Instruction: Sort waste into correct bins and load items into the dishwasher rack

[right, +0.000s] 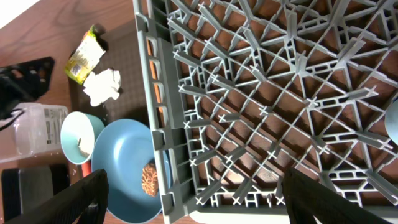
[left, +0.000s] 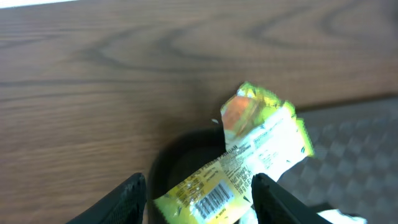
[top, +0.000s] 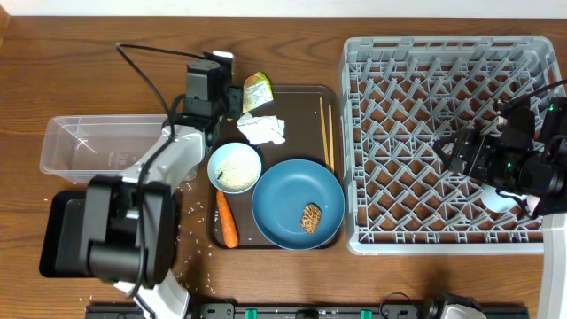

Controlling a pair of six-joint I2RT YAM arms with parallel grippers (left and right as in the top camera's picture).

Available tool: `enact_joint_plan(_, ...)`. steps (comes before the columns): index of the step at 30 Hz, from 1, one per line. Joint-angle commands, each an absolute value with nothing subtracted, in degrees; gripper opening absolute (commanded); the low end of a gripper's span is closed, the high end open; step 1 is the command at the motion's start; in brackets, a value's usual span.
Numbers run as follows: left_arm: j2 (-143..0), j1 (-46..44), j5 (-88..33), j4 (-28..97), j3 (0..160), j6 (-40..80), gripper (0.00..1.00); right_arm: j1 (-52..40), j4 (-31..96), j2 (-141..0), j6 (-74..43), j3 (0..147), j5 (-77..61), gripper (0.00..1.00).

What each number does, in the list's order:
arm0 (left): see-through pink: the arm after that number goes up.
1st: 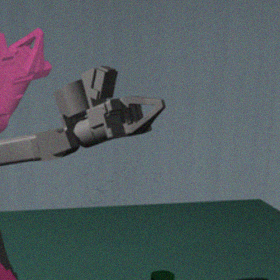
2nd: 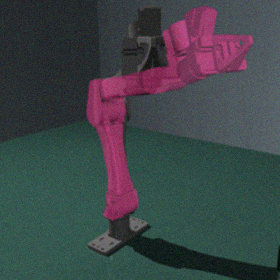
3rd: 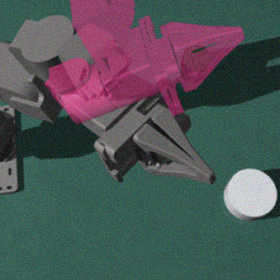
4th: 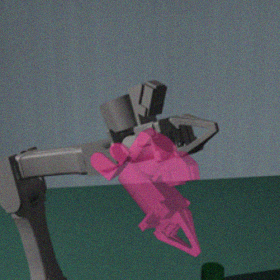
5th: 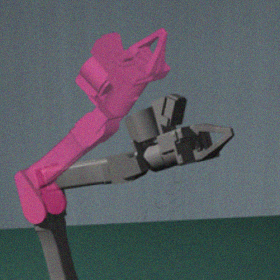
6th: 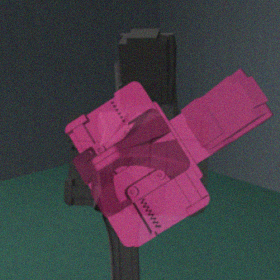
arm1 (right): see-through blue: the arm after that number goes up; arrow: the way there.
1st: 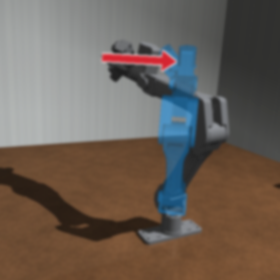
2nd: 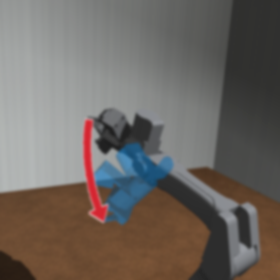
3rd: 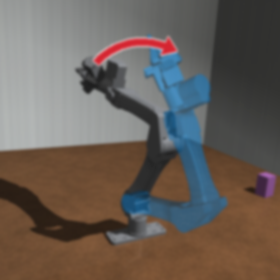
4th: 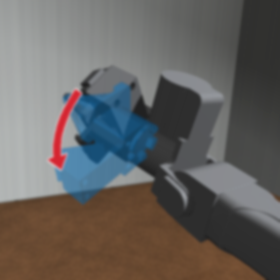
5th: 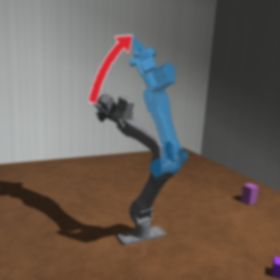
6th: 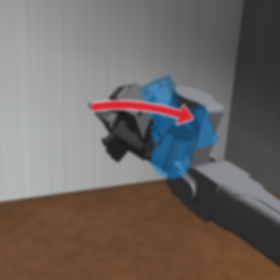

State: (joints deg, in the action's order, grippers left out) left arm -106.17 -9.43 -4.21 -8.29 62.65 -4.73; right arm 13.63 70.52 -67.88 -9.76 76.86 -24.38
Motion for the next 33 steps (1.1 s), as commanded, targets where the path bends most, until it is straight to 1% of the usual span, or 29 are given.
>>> enact_joint_plan(1, -110.02, -9.21, -6.0, -9.91, 62.5, -10.33, 0.56, 13.3, 70.63, -67.83, -8.71, 77.03, -24.47, 0.82)
enact_joint_plan(6, -112.46, -8.47, -6.26, -11.11, 62.5, -10.94, 0.56, 13.3, 71.48, -67.83, -8.71, 77.03, -24.45, 0.82)
enact_joint_plan(13, -111.63, -8.43, -17.43, -4.75, 62.5, -10.9, 0.56, 13.3, 71.4, -67.83, -8.69, 77.03, -24.43, 0.82)
enact_joint_plan(16, -111.63, -8.43, -19.07, -2.22, 62.5, -10.85, 0.56, 13.3, 71.44, -67.83, -8.69, 77.03, -24.43, 0.82)
enact_joint_plan(17, -111.63, -8.43, -19.03, -1.78, 62.5, -10.85, 0.56, 13.3, 71.44, -67.83, -8.69, 77.03, -24.43, 0.82)
enact_joint_plan(19, -111.44, -8.43, -19.05, -1.45, 62.5, -10.74, 0.51, 13.3, 71.4, -67.83, -8.69, 77.03, -24.43, 0.82)
enact_joint_plan(24, -105.82, -8.43, -18.98, -1.5, 62.61, -8.93, 0.51, 13.3, 71.33, -67.83, -8.67, 77.03, -24.4, 0.82)
enact_joint_plan(27, -102.3, -8.43, -16.71, -2.48, 62.61, -9.13, 0.51, 13.3, 71.07, -67.83, -8.69, 77.03, -24.4, 0.82)
enact_joint_plan(28, -102.0, -8.43, -15.44, -3.18, 62.61, -9.91, 0.52, 13.3, 70.91, -67.83, -8.69, 77.03, -24.4, 0.82)
enact_joint_plan(30, -102.39, -8.43, -13.39, -4.4, 62.61, -11.66, 0.57, 13.3, 70.54, -67.83, -8.69, 77.03, -24.4, 0.82)
enact_joint_plan(33, -104.95, -8.4, -12.99, -5.78, 62.61, -14.17, 0.6, 13.3, 70.46, -67.83, -8.69, 77.03, -24.43, 0.82)
